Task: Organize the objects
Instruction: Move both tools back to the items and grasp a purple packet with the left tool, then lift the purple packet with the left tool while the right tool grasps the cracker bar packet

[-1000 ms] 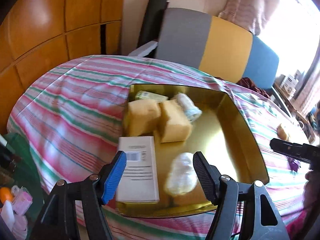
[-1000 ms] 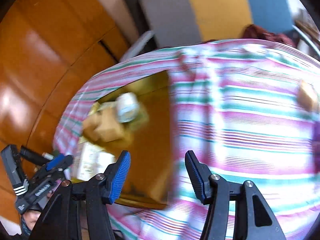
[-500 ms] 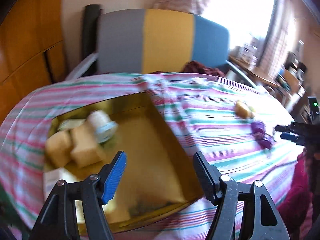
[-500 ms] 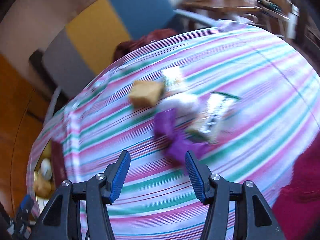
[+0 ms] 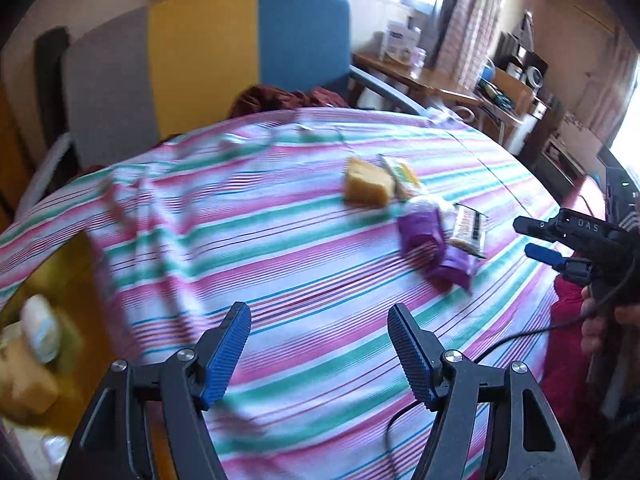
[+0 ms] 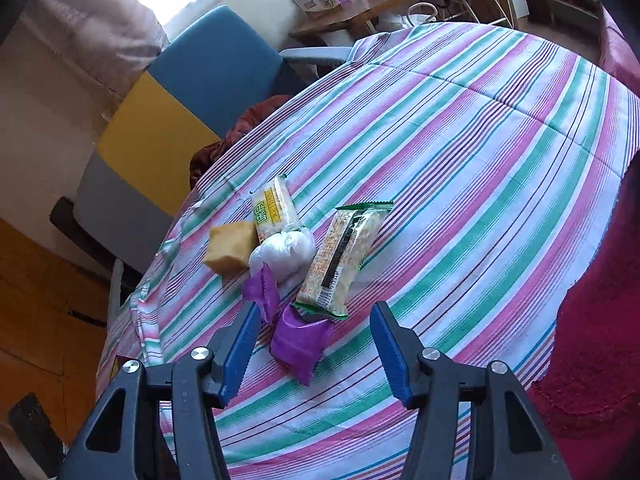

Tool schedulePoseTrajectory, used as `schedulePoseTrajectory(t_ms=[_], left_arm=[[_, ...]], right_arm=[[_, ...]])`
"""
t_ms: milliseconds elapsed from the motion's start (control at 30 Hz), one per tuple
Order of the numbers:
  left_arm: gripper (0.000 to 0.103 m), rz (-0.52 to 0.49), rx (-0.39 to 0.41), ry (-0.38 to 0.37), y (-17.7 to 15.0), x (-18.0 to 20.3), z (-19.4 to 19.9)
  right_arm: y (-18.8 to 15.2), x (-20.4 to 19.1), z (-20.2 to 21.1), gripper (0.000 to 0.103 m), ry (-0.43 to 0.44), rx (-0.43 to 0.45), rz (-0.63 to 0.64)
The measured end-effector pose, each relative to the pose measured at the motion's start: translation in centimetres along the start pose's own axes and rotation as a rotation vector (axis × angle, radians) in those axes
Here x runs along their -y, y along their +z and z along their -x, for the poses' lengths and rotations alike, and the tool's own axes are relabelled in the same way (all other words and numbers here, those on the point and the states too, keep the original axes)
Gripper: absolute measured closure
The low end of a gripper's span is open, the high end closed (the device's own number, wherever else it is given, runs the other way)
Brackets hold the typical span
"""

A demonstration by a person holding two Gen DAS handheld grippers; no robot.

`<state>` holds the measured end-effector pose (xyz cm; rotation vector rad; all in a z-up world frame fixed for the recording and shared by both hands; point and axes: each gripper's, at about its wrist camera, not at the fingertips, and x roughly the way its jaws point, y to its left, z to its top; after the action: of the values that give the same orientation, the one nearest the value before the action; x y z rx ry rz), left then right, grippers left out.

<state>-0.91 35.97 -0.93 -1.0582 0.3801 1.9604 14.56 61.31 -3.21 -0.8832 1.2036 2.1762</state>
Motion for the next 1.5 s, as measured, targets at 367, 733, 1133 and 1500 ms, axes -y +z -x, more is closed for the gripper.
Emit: schedulePoseTrajectory(t_ms=[367, 733, 1133, 1500], left_arm=[[0.031, -0.009, -0.074, -0.084, 4.3, 5.0, -7.8], [0.027, -0.027, -0.110, -0.111, 7.1, 8.7, -14.0], [0.058, -0.057, -0.128, -0.119, 6.1, 7.5, -15.3], [0.058, -0.101, -0.070, -0.039, -1.2, 2.6, -8.6]], right_arm=[[-0.2, 0.1, -0.1, 0.045, 0.078, -0.010, -0.003], [-0.1, 0.9, 0.0, 0.040, 0.126, -0.011, -0.053], [-0.1, 0.7, -0.1, 0.040, 0.109, -0.013, -0.042], [-0.7, -0.6, -0.8, 0.040, 0.058, -0.057, 0.031]])
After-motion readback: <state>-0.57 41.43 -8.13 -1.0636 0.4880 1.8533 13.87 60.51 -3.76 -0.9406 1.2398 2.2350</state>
